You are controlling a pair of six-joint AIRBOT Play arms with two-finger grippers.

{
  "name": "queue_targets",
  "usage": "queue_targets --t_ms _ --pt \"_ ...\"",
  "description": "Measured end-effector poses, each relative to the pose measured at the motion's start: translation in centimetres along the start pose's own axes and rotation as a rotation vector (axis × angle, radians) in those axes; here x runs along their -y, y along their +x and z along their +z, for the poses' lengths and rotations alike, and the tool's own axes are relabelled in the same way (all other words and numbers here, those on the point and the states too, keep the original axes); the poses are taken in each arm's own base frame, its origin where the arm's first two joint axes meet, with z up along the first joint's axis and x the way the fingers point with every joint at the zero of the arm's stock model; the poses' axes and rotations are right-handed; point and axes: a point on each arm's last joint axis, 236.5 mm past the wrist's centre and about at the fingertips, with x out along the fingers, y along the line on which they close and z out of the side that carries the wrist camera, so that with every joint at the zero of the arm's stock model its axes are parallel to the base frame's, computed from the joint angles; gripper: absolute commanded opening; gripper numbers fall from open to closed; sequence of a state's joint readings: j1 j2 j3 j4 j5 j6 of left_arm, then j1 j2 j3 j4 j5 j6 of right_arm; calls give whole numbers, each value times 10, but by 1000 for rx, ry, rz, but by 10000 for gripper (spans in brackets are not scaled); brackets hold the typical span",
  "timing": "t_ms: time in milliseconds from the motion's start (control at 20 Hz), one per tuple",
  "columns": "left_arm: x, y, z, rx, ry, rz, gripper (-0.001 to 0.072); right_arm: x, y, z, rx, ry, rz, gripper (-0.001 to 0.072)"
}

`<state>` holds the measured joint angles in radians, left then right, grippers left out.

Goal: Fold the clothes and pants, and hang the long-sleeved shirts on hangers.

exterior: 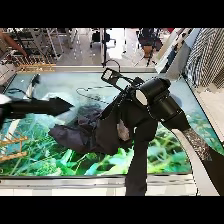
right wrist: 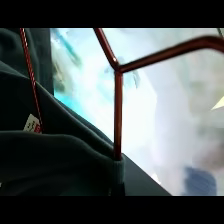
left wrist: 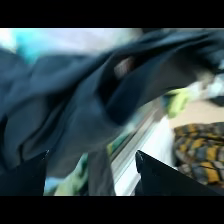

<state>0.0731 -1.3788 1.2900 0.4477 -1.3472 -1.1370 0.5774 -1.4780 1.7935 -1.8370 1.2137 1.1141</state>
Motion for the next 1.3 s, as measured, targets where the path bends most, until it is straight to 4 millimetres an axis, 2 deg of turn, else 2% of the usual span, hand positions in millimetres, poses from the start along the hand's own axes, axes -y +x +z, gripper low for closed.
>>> queue_targets --t_ms 100,250,350,550,600,650,700,750,800,950,1050,1200,1300 --pt "-6 36 -10 -30 -77 61 557 -2 0 -3 -17 19 7 20" --pt "-8 79 -18 -35 -156 105 556 -5 -1 -7 -35 31 13 20" --pt "-7 99 -20 -28 -186 112 556 -6 -1 -8 -40 37 16 20" --pt "-2 121 -28 -36 -208 112 546 -7 -1 -9 -46 41 18 20" --pt "-2 126 -30 -39 -210 113 437 -7 -1 -10 -49 41 20 20" --pt "-2 131 -34 -53 -213 115 262 -7 -2 -10 -47 41 19 20" --pt "-7 135 -39 -69 -214 127 181 -7 -4 -9 -44 46 19 20" --pt "-15 140 -43 -81 -211 146 62 -6 -8 -8 -35 50 20 20" --pt "-23 144 -47 -98 -214 166 10 -6 -13 -7 -25 56 24 19" --pt "-44 142 -38 -70 -189 198 9 -12 -30 -4 5 78 60 18" --pt "-55 128 -13 17 -169 203 9 -19 -40 -7 1 84 92 18" --pt "-73 85 36 194 -171 223 8 -29 -49 -6 13 95 141 17" --pt "-86 48 66 308 -194 226 9 -35 -52 -5 18 86 166 17"
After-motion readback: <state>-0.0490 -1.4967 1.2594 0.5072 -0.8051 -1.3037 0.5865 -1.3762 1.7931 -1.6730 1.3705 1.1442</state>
